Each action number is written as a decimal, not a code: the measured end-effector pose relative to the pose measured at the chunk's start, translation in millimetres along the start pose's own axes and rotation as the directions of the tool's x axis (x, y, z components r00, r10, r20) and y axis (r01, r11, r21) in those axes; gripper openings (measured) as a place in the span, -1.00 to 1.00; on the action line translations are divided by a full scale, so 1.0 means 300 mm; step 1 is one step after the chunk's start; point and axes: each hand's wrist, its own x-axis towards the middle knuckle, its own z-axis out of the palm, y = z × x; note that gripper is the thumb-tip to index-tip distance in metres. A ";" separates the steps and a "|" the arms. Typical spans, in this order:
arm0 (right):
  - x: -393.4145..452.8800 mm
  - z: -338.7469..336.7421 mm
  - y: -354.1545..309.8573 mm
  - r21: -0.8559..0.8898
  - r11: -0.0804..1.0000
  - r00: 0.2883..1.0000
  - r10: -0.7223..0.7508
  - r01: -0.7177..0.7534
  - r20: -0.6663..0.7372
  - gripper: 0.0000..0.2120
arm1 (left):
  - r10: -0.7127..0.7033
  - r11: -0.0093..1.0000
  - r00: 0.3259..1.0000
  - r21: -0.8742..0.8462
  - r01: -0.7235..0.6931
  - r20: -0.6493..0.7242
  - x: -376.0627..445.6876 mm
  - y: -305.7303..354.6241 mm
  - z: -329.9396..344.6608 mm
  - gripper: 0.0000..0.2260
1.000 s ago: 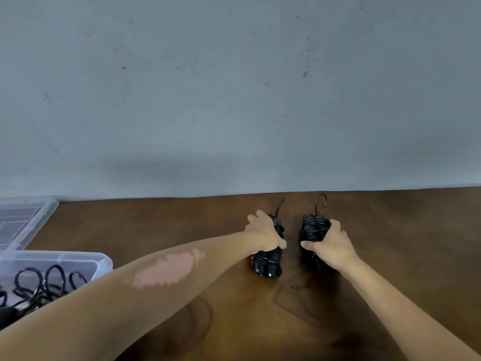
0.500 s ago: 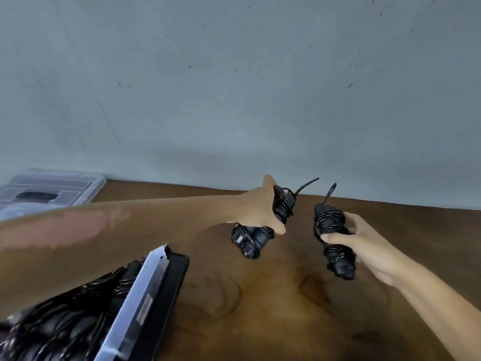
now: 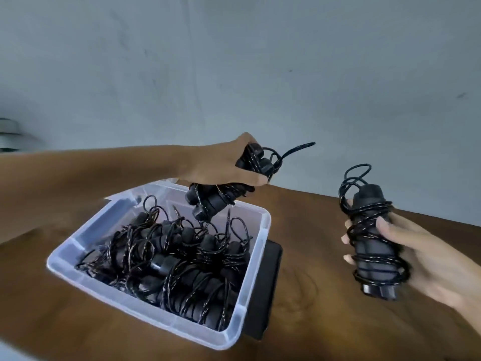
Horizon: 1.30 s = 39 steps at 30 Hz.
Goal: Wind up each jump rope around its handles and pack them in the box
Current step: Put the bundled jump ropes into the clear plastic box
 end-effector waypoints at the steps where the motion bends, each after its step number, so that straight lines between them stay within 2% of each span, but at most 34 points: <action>1: 0.010 0.042 -0.004 -0.011 1.000 1.000 -0.009 0.009 0.006 -0.06 | -0.003 0.999 1.000 0.043 0.003 0.006 -0.029 -0.038 -0.023 -0.48; 7: 0.068 0.277 -0.036 -0.035 0.997 0.997 -0.066 0.067 0.034 -0.08 | 0.051 0.962 0.993 0.261 -0.077 0.103 -0.162 -0.226 -0.110 -0.52; 11: 0.093 0.391 -0.055 -0.058 0.991 0.993 -0.117 0.118 0.021 -0.11 | 0.104 0.873 0.978 0.454 -0.177 0.181 -0.170 -0.348 -0.124 -0.53; 13: 0.101 0.435 -0.059 -0.070 0.991 0.994 -0.111 0.112 0.018 -0.16 | 0.082 0.863 0.973 0.473 -0.179 0.218 -0.166 -0.397 -0.125 -0.50; 15: 0.102 0.476 -0.059 -0.082 0.991 0.995 -0.101 0.101 0.004 -0.30 | 0.059 0.844 0.969 0.506 -0.177 0.239 -0.163 -0.443 -0.117 -0.46; 17: 0.103 0.514 -0.056 -0.093 0.990 0.994 -0.105 0.103 -0.010 -0.23 | 0.045 0.819 0.966 0.544 -0.181 0.254 -0.160 -0.485 -0.101 -0.44; 19: 0.106 0.553 -0.050 -0.103 0.991 0.996 -0.085 0.080 -0.042 -0.14 | 0.053 0.817 0.966 0.545 -0.187 0.252 -0.157 -0.521 -0.084 -0.44; 22: 0.127 0.598 -0.031 -0.078 0.996 0.996 -0.039 0.033 -0.085 -0.17 | 0.099 0.840 0.972 0.505 -0.197 0.214 -0.156 -0.566 -0.069 -0.42; 23: 0.135 0.609 -0.026 -0.094 0.995 0.995 -0.031 0.021 -0.099 -0.23 | 0.122 0.843 0.973 0.498 -0.205 0.194 -0.158 -0.577 -0.061 -0.40; 26: 0.146 0.654 -0.023 -0.229 0.973 0.996 -0.035 0.014 -0.087 -0.59 | 0.182 0.857 0.976 0.467 -0.217 0.119 -0.165 -0.599 -0.042 -0.27; 27: 0.151 0.664 -0.017 -0.282 0.959 0.995 -0.041 0.014 -0.090 -0.64 | 0.197 0.860 0.974 0.457 -0.224 0.108 -0.163 -0.603 -0.042 -0.26; 32: 0.201 0.715 -0.039 -0.492 0.870 0.995 -0.020 -0.032 -0.100 -0.64 | 0.198 0.896 0.969 0.373 -0.241 0.149 -0.140 -0.611 -0.073 -0.39; 35: 0.233 0.747 -0.053 -0.594 0.801 0.994 0.012 -0.075 -0.110 -0.61 | 0.240 0.890 0.963 0.368 -0.268 0.121 -0.141 -0.628 -0.067 -0.41; 39: 0.263 0.766 -0.056 -0.680 0.723 0.986 0.008 -0.121 -0.167 -0.71 | 0.282 0.889 0.955 0.350 -0.296 0.091 -0.149 -0.653 -0.049 -0.42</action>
